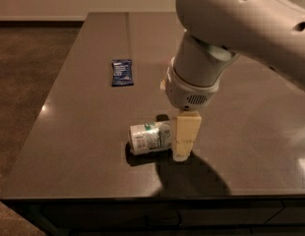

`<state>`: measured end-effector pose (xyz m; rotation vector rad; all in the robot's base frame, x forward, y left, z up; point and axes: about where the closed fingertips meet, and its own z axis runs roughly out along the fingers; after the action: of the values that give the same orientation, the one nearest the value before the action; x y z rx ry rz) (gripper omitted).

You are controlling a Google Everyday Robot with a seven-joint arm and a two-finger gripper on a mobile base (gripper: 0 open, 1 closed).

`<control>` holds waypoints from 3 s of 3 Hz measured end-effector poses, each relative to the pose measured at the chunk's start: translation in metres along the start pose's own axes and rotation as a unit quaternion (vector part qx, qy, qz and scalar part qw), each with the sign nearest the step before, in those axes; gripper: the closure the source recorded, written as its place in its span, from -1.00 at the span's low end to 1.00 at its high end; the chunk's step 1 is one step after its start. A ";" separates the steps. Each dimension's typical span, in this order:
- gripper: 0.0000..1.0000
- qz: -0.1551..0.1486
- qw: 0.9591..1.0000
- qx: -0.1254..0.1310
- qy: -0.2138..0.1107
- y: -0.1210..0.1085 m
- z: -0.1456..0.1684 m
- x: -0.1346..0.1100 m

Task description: Move 7up can near green can

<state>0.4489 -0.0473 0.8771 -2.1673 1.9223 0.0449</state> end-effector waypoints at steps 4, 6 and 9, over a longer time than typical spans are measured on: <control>0.26 -0.008 1.000 -0.008 0.021 -0.002 0.023 0.005; 1.00 0.012 0.999 0.020 0.031 -0.046 -0.006 0.019; 1.00 0.135 0.989 0.041 0.038 -0.139 -0.035 0.099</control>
Offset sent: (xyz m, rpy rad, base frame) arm -0.0042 0.0081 -0.0359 -0.0405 0.0267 0.0288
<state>0.5938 -0.1363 0.9156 -1.8700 2.2075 -0.0676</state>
